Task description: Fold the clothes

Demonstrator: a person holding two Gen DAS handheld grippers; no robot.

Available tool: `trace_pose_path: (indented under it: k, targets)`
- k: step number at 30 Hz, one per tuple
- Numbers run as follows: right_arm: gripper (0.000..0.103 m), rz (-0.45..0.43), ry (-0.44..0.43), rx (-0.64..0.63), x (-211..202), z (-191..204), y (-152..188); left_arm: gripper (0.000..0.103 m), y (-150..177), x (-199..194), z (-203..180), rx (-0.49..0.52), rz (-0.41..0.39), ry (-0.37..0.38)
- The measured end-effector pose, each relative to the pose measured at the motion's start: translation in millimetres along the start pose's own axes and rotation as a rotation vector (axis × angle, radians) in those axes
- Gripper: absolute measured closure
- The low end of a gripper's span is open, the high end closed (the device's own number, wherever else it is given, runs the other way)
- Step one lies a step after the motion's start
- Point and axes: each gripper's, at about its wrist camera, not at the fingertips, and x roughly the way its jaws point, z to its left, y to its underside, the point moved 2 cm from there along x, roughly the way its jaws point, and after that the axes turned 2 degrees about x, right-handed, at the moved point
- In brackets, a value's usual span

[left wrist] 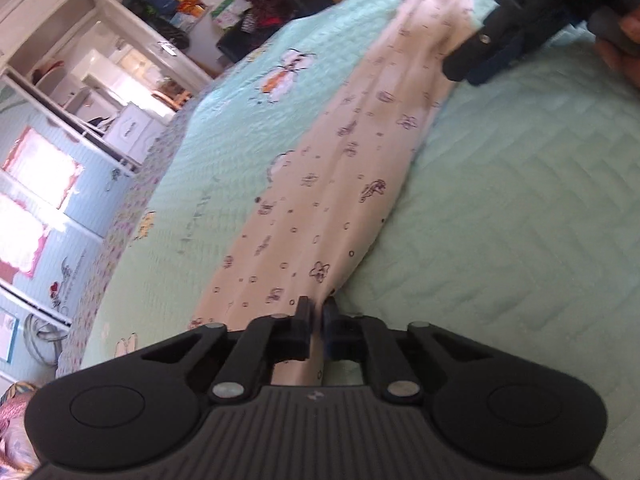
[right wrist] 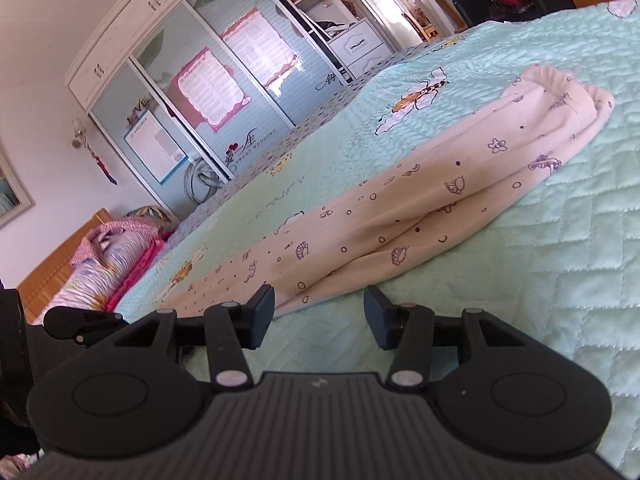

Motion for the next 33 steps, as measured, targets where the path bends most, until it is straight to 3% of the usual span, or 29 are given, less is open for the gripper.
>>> trace_pose_path:
  k: [8, 15, 18, 22, 24, 28, 33]
  targets:
    - [0.051, -0.005, -0.01, 0.02, 0.0, -3.3, 0.0, 0.1, -15.5, -14.1, 29.4, -0.137, -0.02, 0.057]
    - [0.051, -0.006, 0.016, -0.016, -0.3, 2.9, -0.1, 0.1, -24.5, -15.1, 53.3, -0.172, -0.017, 0.067]
    - [0.05, 0.019, 0.061, -0.182, -0.7, 33.5, 3.8, 0.1, -26.5, -11.9, 53.2, -0.164, -0.012, 0.081]
    - [0.049, 0.138, 0.014, -0.507, 16.7, 94.1, 17.4, 0.1, -30.0, -10.8, 54.1, -0.162, -0.012, 0.084]
    - [0.049, 0.174, -0.02, -0.595, 32.7, 119.3, 22.8, 0.1, -30.7, -11.0, 55.5, -0.167, -0.013, 0.085]
    - [0.049, 0.184, -0.044, -0.526, 77.1, 144.3, 25.8, 0.1, -31.4, -11.8, 57.4, -0.173, -0.009, 0.088]
    - [0.044, 0.185, 0.099, -0.489, 129.5, 149.2, 28.8, 0.101, -31.1, -9.9, 56.6, -0.166, -0.006, 0.091]
